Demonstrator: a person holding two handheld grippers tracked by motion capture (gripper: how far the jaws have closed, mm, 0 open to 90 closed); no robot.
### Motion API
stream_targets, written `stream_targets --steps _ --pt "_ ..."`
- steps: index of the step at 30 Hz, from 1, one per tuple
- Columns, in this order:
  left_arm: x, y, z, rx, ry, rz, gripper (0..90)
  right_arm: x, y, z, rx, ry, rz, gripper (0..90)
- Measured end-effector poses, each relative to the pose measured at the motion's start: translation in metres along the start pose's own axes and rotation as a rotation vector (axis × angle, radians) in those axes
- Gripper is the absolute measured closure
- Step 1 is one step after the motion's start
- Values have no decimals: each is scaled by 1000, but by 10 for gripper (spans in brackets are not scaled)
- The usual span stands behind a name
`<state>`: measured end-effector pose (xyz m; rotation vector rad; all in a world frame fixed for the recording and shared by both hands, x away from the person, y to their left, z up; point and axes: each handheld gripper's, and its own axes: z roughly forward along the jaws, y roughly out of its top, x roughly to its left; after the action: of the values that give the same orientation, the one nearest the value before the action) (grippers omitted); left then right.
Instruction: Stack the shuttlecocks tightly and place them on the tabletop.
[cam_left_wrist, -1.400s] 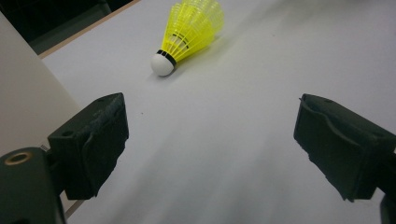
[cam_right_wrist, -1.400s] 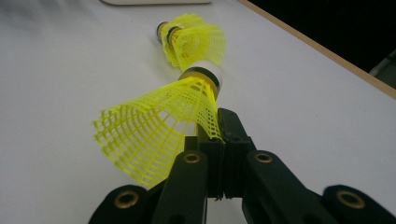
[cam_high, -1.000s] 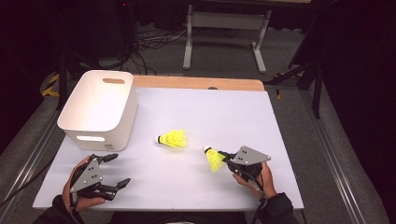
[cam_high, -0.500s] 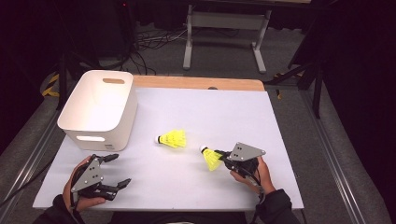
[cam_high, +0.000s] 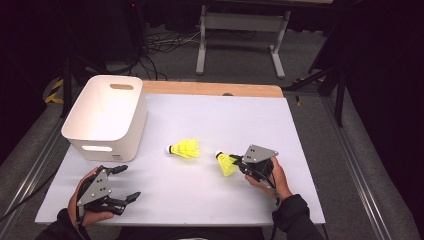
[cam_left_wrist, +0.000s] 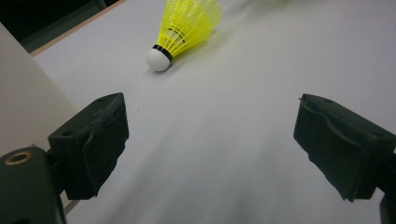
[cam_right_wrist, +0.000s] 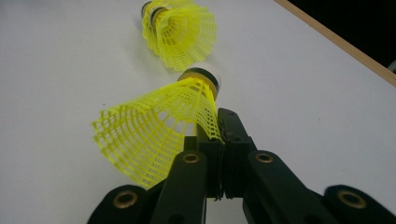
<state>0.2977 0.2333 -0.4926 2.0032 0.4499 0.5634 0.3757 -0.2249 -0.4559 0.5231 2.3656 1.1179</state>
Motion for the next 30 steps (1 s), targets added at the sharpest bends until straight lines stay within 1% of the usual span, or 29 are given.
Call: stream_targets --steps 2,4,5,6,8,12,14,18,20,21,22,23,24,26,28,30 --pt "0 0 0 2 0 2 110 -1 0 2 2 5 3 886" --pt "0 0 0 3 -2 3 110 -2 1 8 16 28 0 884" --pt "0 0 0 3 -2 3 111 -2 1 8 16 28 0 884" --pt "0 0 0 2 -2 3 111 -2 2 12 25 43 -4 879" --pt "0 0 1 4 -3 3 111 -2 3 15 29 45 -8 877" --pt "0 0 1 6 -6 5 111 -2 3 24 61 57 -12 849" --pt "0 0 1 6 -6 3 111 -2 3 27 77 51 -15 833" --pt "0 0 1 6 -9 5 112 -3 1 28 92 44 6 782" --pt "-1 0 1 8 -10 6 111 -4 0 28 93 36 14 735" --pt "0 0 1 8 -9 6 112 -4 0 27 91 25 20 696" --pt "0 0 1 7 -8 5 112 -5 0 26 92 20 25 681" --pt "0 0 0 5 -7 3 112 -6 -1 24 92 14 31 633" --pt "0 0 0 5 -7 2 111 -6 -2 22 98 7 40 603" --pt "0 0 0 3 -7 4 111 -6 -2 20 105 2 39 596" --pt "0 0 -1 2 -7 4 112 -5 -2 15 104 -9 38 550" --pt "0 0 -1 3 -6 5 112 -5 -2 10 92 -19 49 518"
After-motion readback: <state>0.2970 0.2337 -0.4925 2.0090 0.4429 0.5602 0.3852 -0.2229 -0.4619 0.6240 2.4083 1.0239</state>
